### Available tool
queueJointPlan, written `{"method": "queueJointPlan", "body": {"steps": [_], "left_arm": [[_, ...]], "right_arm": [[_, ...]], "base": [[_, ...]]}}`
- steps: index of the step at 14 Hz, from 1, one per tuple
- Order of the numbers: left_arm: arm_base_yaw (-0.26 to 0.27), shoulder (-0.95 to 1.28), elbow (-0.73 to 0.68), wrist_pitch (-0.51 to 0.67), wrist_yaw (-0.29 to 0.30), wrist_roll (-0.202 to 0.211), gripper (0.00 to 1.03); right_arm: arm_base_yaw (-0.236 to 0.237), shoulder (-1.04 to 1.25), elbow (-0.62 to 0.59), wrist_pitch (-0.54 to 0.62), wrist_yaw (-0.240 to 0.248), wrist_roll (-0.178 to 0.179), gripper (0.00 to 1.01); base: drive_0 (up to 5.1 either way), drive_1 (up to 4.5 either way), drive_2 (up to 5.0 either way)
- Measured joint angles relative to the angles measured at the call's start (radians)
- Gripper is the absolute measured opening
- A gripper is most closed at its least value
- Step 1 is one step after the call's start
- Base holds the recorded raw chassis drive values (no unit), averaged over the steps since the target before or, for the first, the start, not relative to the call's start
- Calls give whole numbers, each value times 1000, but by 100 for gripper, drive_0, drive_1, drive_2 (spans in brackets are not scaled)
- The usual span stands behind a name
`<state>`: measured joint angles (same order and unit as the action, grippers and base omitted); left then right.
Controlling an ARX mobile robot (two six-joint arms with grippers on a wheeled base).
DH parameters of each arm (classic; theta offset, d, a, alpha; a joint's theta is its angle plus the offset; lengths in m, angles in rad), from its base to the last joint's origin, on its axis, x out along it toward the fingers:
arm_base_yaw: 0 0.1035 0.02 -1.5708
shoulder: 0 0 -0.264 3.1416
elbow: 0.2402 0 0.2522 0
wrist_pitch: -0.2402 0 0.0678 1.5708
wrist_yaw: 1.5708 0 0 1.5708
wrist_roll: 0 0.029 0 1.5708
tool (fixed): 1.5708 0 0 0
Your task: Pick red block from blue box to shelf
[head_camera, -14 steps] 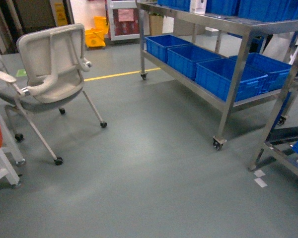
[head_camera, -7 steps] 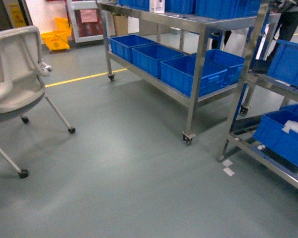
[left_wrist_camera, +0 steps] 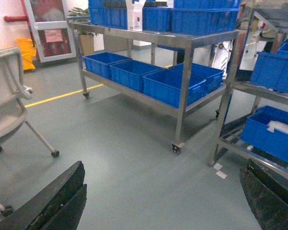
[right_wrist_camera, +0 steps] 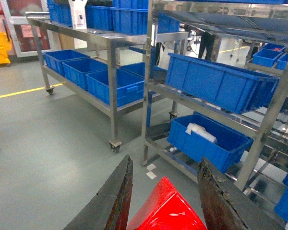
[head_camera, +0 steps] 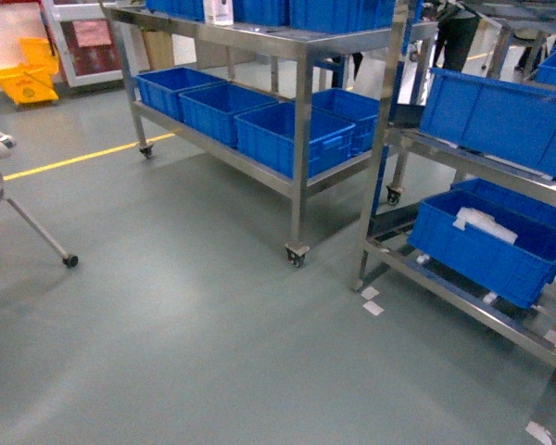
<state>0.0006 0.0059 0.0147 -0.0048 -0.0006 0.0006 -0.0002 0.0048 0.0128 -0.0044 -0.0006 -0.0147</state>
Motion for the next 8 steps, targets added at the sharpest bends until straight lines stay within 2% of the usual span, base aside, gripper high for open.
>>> {"method": "queueJointPlan", "body": {"steps": [8], "left_arm": [[-1, 0, 0, 0, 0, 0, 98]], "right_arm": [[0, 0, 0, -1, 0, 0, 35]], "base": [[-155, -155, -155]]}}
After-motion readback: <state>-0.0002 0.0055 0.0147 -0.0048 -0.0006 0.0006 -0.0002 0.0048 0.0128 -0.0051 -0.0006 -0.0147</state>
